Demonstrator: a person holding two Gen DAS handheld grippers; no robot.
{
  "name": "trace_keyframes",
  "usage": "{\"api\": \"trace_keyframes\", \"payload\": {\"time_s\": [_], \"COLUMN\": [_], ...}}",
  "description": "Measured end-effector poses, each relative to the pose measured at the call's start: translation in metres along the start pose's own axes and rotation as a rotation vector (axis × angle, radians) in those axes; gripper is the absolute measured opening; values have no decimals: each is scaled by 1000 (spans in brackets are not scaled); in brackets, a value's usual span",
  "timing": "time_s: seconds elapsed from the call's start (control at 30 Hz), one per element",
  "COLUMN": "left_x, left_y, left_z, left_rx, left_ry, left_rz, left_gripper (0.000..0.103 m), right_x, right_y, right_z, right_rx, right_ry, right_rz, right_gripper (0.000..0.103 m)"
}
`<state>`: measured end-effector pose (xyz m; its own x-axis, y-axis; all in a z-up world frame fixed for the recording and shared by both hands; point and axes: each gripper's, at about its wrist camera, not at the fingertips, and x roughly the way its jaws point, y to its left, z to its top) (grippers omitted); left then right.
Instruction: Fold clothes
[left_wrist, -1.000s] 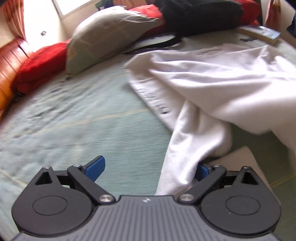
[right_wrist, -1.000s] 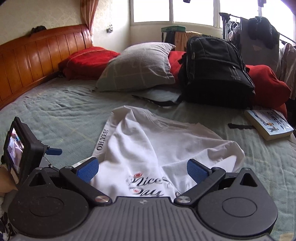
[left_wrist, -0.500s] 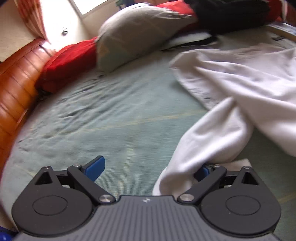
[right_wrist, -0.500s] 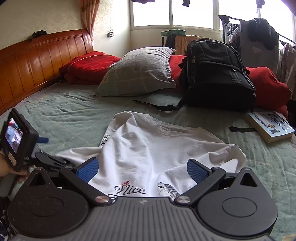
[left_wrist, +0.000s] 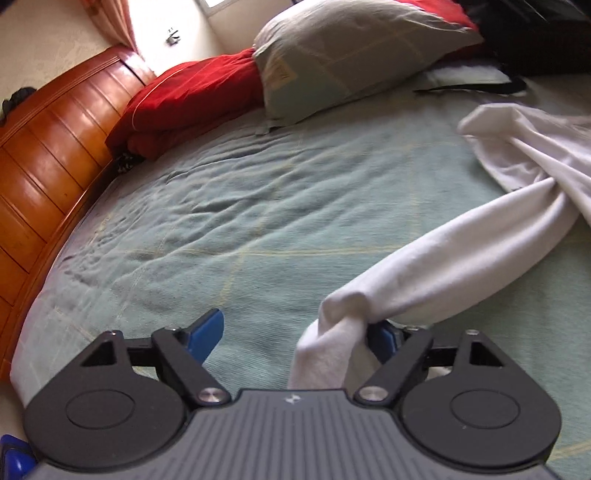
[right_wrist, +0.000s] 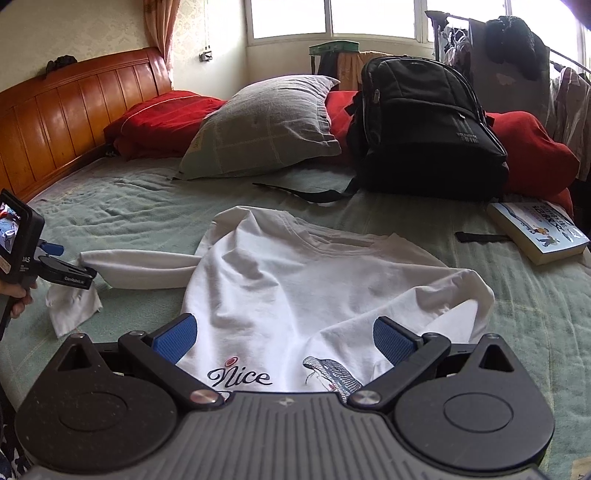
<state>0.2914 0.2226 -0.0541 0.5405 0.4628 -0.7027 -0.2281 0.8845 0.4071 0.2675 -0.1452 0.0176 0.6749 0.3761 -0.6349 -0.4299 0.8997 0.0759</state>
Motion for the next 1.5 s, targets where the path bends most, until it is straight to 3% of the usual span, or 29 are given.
{"api": "trace_keyframes", "payload": {"time_s": [0.17, 0.23, 0.27, 0.43, 0.8, 1.0, 1.07, 1.13, 1.23, 1.43, 1.5], "left_x": [16, 22, 24, 35, 76, 98, 103, 107, 108, 103, 108], "left_y": [26, 37, 41, 66, 137, 160, 162, 166, 177, 189, 183], "left_z": [5, 7, 9, 18, 47, 54, 53, 51, 46, 54, 59], "left_rx": [-42, -60, -61, -61, -137, -171, -159, -143, -149, -93, -26], "left_ry": [25, 33, 33, 28, 74, 107, 110, 113, 100, 47, 80], "left_rz": [0, -7, -2, 38, 146, 116, 109, 114, 113, 98, 77], "left_gripper": [46, 27, 24, 17, 16, 26, 38, 56, 73, 83, 84], "right_x": [10, 13, 15, 23, 37, 41, 42, 42, 43, 47, 49], "right_y": [-6, -7, -8, -13, -8, -1, 1, 3, 6, 12, 15], "right_z": [2, 3, 3, 7, 15, 18, 18, 18, 18, 18, 18], "right_rx": [17, 23, 27, 40, 43, 40, 40, 40, 33, 26, 25], "right_ry": [17, 20, 21, 36, 53, 59, 62, 66, 69, 77, 79], "right_rz": [-17, -22, -23, -38, -83, -102, -108, -110, -115, -112, -110], "right_gripper": [103, 103, 103, 103, 103, 103, 103, 103, 103, 103, 103]}}
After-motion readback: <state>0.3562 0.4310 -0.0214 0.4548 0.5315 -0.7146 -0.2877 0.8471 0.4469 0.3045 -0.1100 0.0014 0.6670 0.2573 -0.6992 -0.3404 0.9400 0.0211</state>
